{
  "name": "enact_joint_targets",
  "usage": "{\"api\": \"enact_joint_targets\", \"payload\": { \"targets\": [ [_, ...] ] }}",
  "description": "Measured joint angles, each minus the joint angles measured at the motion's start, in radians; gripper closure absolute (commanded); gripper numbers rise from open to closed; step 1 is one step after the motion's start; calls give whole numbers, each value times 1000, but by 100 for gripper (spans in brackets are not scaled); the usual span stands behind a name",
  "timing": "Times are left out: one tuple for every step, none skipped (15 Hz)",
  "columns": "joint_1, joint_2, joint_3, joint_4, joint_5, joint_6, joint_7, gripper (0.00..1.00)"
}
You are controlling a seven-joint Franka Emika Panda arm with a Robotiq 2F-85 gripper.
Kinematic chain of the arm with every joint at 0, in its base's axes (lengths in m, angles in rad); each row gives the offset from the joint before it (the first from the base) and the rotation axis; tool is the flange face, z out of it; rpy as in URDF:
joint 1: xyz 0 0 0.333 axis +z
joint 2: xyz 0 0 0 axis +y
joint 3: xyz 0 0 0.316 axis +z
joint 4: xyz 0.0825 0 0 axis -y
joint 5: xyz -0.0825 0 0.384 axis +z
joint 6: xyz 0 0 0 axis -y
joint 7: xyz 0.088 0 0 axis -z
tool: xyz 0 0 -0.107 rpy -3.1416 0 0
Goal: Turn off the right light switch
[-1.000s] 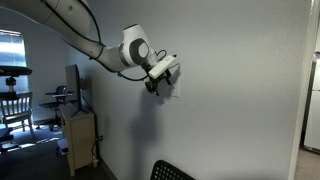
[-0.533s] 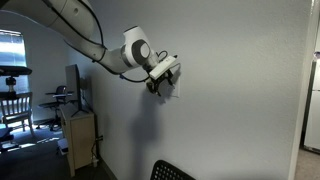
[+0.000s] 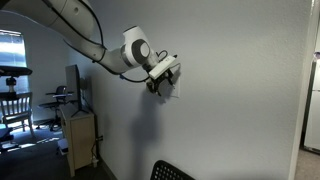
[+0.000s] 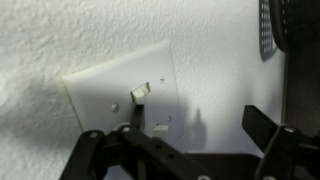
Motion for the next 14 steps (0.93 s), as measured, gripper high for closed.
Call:
{"api": "enact_joint_targets", "payload": {
  "targets": [
    [0,-1,0,1,0,-2,1,0],
    [-1,-1,0,2,0,-4,1,0],
    [-1,-2,-1,2,0,-6,1,0],
    [-1,-2,-1,3,0,-6,1,0],
    [-1,-2,-1,3,0,-8,1,0],
    [-1,-2,-1,4,0,-8,2,0],
    [-1,-2,-1,4,0,-9,2,0],
    [-1,-2,-1,4,0,-9,2,0],
    [-1,-2,-1,4,0,-9,2,0],
    [-1,-2,-1,4,0,-9,3,0],
    [-2,-2,-1,4,0,-10,3,0],
    [-2,-2,-1,4,0,-10,3,0],
    [-2,-2,-1,3,0,-10,3,0],
    [-2,-2,-1,3,0,-10,3,0]
  ]
}}
